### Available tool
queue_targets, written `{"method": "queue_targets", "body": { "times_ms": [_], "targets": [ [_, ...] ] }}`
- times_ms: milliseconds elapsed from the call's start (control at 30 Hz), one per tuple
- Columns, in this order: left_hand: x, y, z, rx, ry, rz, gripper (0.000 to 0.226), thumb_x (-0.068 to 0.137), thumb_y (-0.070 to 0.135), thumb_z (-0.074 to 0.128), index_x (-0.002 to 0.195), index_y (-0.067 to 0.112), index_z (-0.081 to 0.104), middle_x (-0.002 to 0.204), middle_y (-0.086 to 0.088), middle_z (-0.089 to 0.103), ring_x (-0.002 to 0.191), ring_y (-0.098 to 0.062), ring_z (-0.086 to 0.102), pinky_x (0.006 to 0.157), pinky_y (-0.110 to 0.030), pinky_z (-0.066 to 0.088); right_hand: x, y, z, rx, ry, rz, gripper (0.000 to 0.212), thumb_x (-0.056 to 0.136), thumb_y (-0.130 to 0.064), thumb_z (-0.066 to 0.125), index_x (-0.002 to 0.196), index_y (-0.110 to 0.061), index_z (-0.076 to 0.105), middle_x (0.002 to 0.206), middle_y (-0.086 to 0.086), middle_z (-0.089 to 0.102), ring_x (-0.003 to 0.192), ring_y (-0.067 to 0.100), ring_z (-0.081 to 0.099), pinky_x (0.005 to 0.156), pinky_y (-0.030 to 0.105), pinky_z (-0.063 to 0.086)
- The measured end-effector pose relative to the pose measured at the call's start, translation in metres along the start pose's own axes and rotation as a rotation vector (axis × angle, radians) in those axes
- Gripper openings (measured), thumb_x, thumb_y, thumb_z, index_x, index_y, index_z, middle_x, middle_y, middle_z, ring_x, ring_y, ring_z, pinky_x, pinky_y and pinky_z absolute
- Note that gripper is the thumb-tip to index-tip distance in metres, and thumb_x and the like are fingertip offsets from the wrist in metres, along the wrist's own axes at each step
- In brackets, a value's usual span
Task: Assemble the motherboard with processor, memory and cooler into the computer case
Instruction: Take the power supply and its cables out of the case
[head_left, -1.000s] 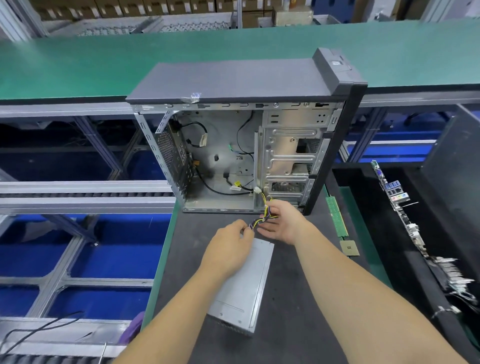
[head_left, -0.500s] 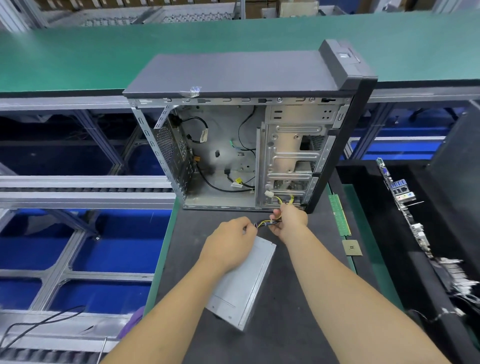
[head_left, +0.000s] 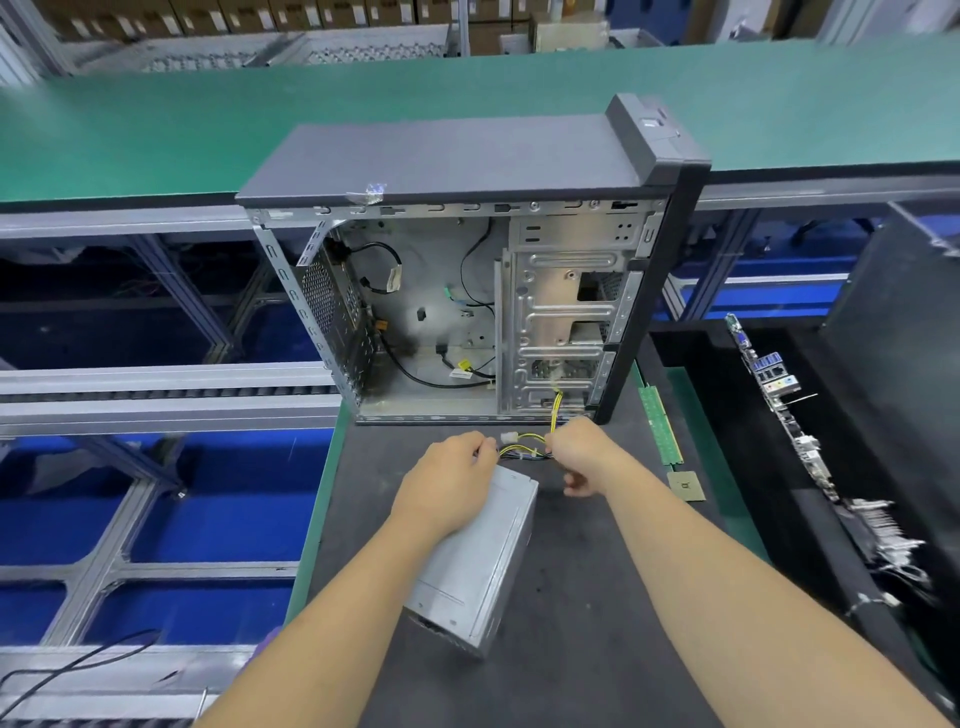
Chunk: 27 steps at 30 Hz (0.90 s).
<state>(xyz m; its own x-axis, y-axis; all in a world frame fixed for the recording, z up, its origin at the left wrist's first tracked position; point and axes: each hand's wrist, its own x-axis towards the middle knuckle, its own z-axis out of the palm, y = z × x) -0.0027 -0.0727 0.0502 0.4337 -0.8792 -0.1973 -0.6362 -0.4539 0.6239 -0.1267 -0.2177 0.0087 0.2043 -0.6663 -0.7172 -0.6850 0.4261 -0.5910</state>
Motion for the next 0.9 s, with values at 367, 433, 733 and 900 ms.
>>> {"method": "queue_targets", "body": {
  "times_ms": [367,433,733,900],
  "targets": [
    [0.000,0.001,-0.001,0.006,0.001,-0.009,0.033,0.097,0.036,0.037,0.072,0.019,0.048,0.070,0.002,0.057,0.066,-0.023,0.048,0.056,-0.031,0.036,0.019,-0.024,0.005,0.487,0.062,-0.025,0.016,0.101,-0.016,0.047,0.091,-0.008,0.056,0.069,0.011,0.062,0.059,0.025,0.052,0.047,0.027,0.045],
    [0.000,0.001,-0.001,0.021,-0.003,-0.009,0.031,0.097,0.035,0.036,0.077,0.020,0.054,0.075,0.003,0.060,0.070,-0.025,0.051,0.058,-0.031,0.038,0.025,-0.024,0.009,0.377,0.141,-0.053,0.024,0.105,-0.023,0.046,0.090,-0.008,0.054,0.073,0.013,0.064,0.056,0.025,0.051,0.045,0.027,0.041],
    [0.001,0.002,0.001,0.086,0.019,-0.014,0.031,0.097,0.036,0.034,0.087,0.021,0.059,0.086,0.003,0.064,0.084,-0.029,0.058,0.069,-0.033,0.046,0.014,-0.016,0.010,0.236,0.086,-0.171,0.008,0.101,-0.015,0.051,0.104,-0.012,0.058,0.104,0.015,0.066,0.071,0.022,0.060,0.052,0.023,0.043],
    [0.002,0.000,0.003,0.099,0.044,-0.006,0.039,0.099,0.046,0.034,0.076,0.020,0.052,0.072,0.006,0.056,0.075,-0.027,0.054,0.063,-0.032,0.040,0.010,-0.003,0.011,0.637,-0.110,-0.106,0.038,0.109,-0.032,0.040,0.118,-0.005,0.065,0.047,-0.006,0.030,0.038,0.012,0.031,0.042,0.022,0.036]
  ]
}}
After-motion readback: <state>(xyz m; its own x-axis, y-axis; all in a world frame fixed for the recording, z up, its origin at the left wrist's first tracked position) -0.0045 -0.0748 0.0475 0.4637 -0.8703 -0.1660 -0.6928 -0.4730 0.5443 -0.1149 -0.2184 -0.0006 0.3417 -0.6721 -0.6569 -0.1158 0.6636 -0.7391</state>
